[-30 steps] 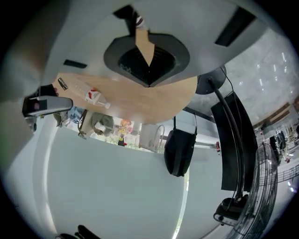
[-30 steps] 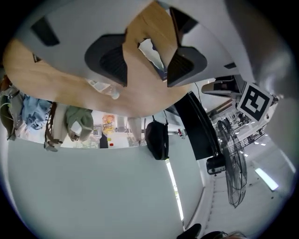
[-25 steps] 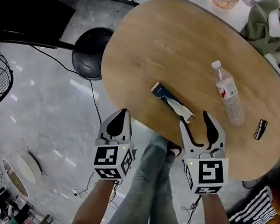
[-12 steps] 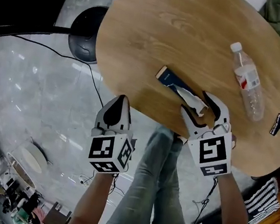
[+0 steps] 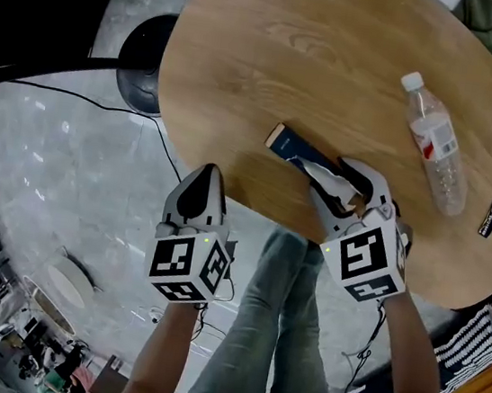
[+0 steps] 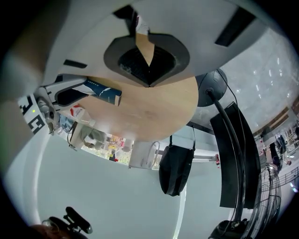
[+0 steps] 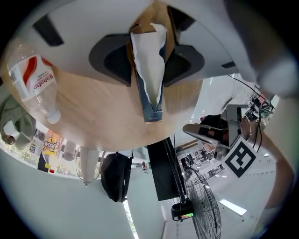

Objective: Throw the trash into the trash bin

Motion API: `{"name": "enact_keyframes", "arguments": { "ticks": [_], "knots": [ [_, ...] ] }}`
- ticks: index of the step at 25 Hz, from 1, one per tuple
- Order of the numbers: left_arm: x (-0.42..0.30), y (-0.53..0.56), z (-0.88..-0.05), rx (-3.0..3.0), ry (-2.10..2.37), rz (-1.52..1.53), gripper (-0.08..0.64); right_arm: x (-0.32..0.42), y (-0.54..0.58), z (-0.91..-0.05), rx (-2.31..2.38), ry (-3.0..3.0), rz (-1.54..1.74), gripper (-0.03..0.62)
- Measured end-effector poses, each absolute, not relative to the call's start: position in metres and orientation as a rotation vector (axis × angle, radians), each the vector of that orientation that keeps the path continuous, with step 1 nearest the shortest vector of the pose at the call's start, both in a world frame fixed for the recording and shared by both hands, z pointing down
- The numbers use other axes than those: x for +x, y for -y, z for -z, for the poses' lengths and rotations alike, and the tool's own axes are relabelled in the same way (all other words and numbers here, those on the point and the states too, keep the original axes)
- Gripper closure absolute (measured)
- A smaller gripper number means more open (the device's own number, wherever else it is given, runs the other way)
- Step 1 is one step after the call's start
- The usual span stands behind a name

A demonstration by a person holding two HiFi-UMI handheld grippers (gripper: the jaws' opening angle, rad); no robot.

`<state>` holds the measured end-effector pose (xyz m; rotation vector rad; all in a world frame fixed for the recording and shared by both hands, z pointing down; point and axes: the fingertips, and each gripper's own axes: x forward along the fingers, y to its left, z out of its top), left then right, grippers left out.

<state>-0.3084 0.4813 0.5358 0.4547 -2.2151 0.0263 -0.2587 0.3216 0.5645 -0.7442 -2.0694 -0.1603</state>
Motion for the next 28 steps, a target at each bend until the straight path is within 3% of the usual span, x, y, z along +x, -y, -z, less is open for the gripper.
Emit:
{"name": "enact_keyframes", "arguments": {
  "ticks": [14, 28],
  "knots": [
    [-0.326, -0.465, -0.534, 0.460, 2.213, -0.054, 0.549, -0.261, -0.316, -0.560, -0.781, 2.078, 0.156, 0.460],
    [-0.349, -0.399, -0.487, 0.583, 2.238, -0.095, 0.549, -0.261, -0.252, -0.484, -0.554, 2.249, -0.067, 0.476]
  ]
}}
